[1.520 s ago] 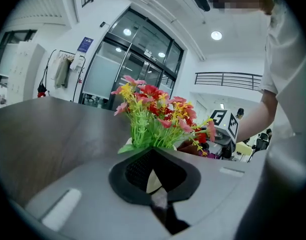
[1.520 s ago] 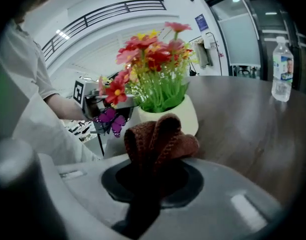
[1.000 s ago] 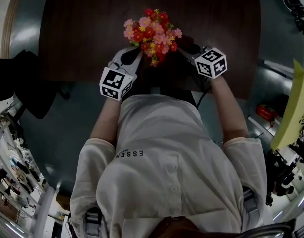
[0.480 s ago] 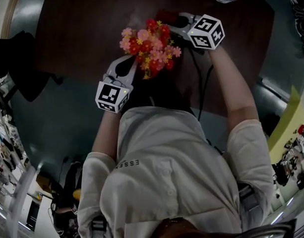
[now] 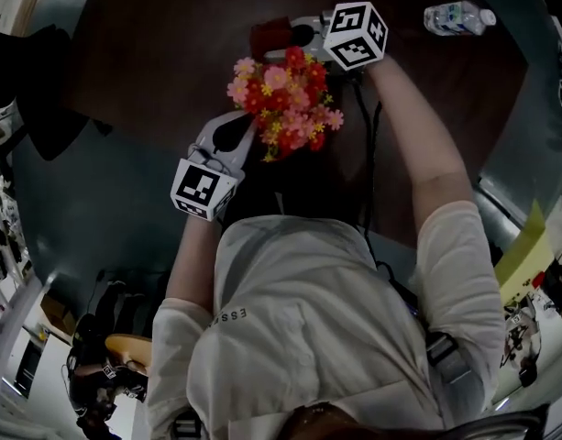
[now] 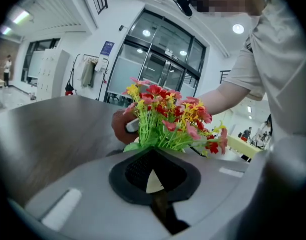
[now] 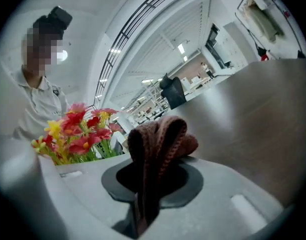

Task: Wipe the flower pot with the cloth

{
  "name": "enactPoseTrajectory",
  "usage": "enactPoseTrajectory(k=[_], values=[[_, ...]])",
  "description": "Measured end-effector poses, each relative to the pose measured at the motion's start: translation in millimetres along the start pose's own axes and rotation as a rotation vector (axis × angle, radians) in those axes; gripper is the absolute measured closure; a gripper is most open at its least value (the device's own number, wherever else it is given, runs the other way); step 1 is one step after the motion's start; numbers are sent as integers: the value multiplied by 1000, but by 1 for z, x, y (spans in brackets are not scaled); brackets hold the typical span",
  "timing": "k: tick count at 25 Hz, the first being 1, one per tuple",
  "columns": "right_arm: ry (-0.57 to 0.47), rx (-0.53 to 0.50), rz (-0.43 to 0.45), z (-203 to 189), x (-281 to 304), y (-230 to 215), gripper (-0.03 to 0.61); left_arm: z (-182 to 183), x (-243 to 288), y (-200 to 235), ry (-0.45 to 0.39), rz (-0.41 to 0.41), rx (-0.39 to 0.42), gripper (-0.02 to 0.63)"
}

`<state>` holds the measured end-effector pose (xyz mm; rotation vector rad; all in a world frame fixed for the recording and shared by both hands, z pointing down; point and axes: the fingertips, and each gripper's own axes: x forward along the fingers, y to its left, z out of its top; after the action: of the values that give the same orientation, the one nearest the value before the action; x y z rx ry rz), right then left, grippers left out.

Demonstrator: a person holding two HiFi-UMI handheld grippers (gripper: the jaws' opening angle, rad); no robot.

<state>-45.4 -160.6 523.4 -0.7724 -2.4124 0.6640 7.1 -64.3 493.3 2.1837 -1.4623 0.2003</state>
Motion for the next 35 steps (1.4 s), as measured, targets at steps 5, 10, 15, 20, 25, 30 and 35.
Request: enactPoseTrajectory(k=[5, 10, 15, 20, 25, 30, 35], values=[[26, 70, 175, 2, 21, 6, 529, 2, -2, 14, -14, 22, -33, 598], [13, 121, 210, 5, 20, 7, 529, 4, -7, 28, -22, 52, -52, 598], [32, 128, 186, -17, 0, 14, 529, 1, 0, 22, -25, 50, -60, 598], [47, 143, 128, -36, -21, 19, 529, 1, 1, 23, -21, 73, -62, 598], [56, 173, 78, -56, -36, 28, 529, 0, 3, 24, -30, 73, -67, 598], [66, 226, 39, -70, -41, 39, 529, 1, -2, 25, -69, 69, -95, 600], [87, 273, 26, -88, -44, 54, 529, 2, -4, 25, -60, 75, -65, 600]])
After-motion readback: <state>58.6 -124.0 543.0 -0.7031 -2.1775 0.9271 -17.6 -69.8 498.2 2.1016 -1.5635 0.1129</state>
